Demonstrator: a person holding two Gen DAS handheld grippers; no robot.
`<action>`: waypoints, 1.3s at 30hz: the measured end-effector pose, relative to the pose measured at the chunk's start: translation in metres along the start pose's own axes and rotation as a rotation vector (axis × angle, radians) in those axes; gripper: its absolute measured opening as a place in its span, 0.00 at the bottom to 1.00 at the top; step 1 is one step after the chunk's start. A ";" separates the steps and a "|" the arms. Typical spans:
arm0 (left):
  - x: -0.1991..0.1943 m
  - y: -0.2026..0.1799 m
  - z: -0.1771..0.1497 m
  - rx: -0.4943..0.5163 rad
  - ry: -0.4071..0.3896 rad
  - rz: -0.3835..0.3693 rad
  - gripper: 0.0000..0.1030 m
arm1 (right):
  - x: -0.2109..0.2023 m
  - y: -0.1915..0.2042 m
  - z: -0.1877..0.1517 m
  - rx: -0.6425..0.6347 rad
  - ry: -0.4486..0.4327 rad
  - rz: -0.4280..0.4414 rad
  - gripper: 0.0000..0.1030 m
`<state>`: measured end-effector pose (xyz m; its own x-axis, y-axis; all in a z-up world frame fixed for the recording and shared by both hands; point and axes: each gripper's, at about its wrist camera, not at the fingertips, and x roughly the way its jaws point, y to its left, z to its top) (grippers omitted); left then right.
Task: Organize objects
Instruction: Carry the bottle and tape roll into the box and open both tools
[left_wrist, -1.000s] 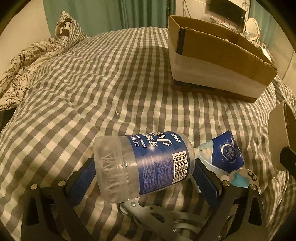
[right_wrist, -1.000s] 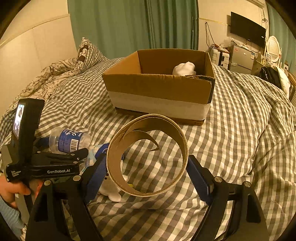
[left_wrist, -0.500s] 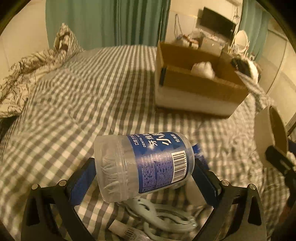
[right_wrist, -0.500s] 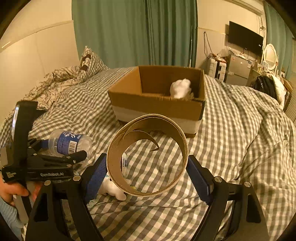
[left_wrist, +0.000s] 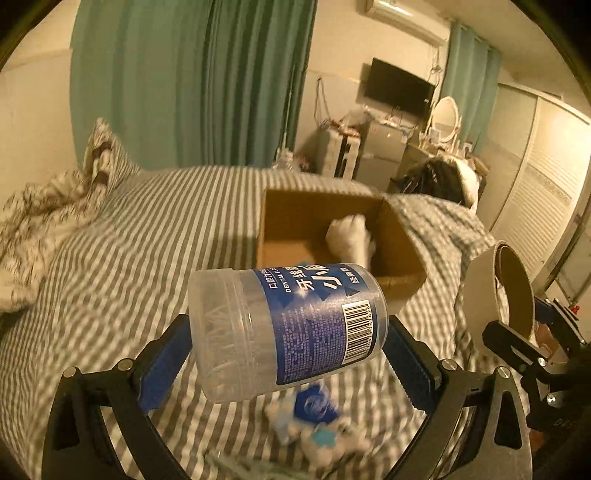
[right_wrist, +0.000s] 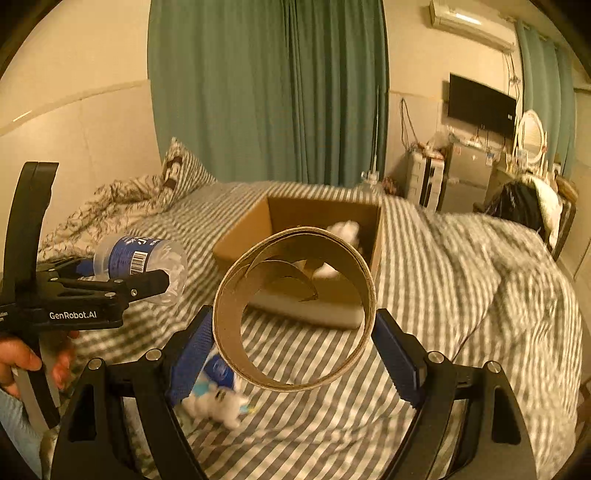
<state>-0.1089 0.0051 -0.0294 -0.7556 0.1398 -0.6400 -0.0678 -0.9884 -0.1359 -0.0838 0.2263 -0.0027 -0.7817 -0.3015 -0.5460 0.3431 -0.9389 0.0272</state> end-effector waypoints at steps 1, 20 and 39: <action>0.002 -0.002 0.008 -0.001 -0.008 -0.005 0.98 | 0.002 -0.003 0.007 0.002 -0.010 0.006 0.82; 0.103 -0.021 0.110 0.041 -0.039 0.045 0.98 | 0.122 -0.055 0.123 -0.004 -0.016 -0.034 0.82; 0.137 -0.020 0.088 0.079 0.013 0.051 1.00 | 0.154 -0.082 0.103 0.093 0.013 0.003 0.92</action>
<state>-0.2682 0.0390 -0.0481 -0.7511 0.0891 -0.6541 -0.0808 -0.9958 -0.0429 -0.2859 0.2395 -0.0024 -0.7734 -0.3029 -0.5569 0.2954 -0.9495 0.1061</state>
